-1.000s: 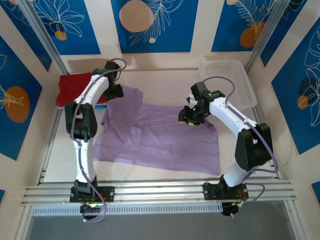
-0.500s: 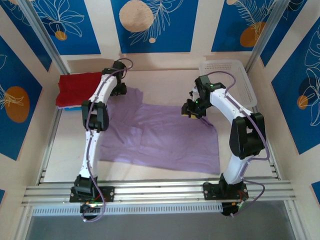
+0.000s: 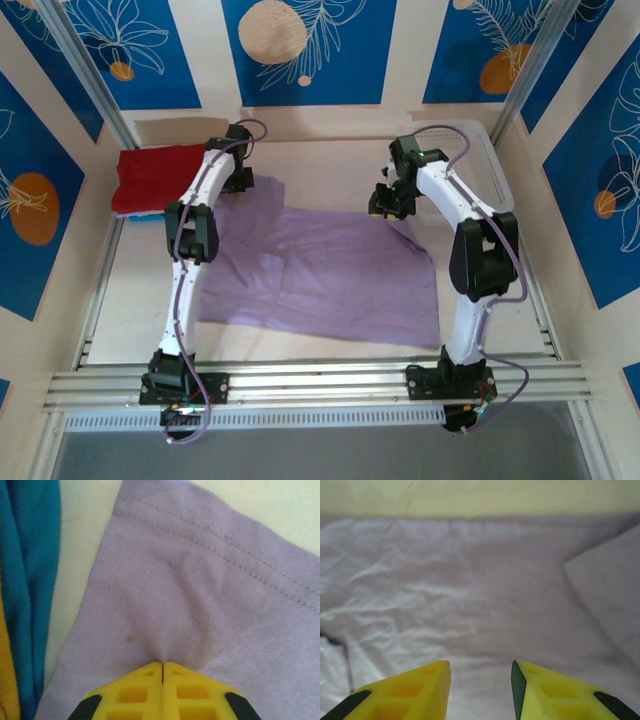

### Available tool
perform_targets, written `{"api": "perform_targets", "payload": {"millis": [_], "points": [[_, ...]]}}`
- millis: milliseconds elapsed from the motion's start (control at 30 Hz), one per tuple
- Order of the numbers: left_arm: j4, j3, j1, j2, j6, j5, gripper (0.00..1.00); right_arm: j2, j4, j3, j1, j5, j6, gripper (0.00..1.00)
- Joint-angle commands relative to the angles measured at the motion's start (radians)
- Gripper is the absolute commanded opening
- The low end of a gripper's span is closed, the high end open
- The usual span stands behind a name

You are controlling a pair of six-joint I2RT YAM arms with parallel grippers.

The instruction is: Fold and stack the t-shirts

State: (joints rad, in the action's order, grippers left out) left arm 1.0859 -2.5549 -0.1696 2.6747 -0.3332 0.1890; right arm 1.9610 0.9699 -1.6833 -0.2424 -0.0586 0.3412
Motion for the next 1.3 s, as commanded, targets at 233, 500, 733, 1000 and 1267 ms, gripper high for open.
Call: {"api": "perform_targets", "payload": {"millis": [233,500,733,1000,1267], "points": [[-0.003,0.02,0.011,-0.042,-0.026,-0.103,0.0,0.247,0.164,-0.221,-0.094,-0.423,-0.088,0.37],[-0.002,0.031,0.009,-0.066,-0.029,-0.124,0.0,0.354,0.166,-0.296,-0.101,-0.511,-0.08,0.37],[-0.004,0.047,0.009,-0.079,-0.022,-0.124,0.0,0.386,0.169,-0.316,-0.099,-0.544,-0.08,0.36],[-0.004,0.054,0.01,-0.082,-0.017,-0.126,0.0,0.385,0.171,-0.283,-0.1,-0.599,-0.102,0.36],[-0.004,0.053,0.01,-0.081,-0.011,-0.122,0.0,0.388,0.188,-0.274,-0.101,-0.61,-0.105,0.34]]}}
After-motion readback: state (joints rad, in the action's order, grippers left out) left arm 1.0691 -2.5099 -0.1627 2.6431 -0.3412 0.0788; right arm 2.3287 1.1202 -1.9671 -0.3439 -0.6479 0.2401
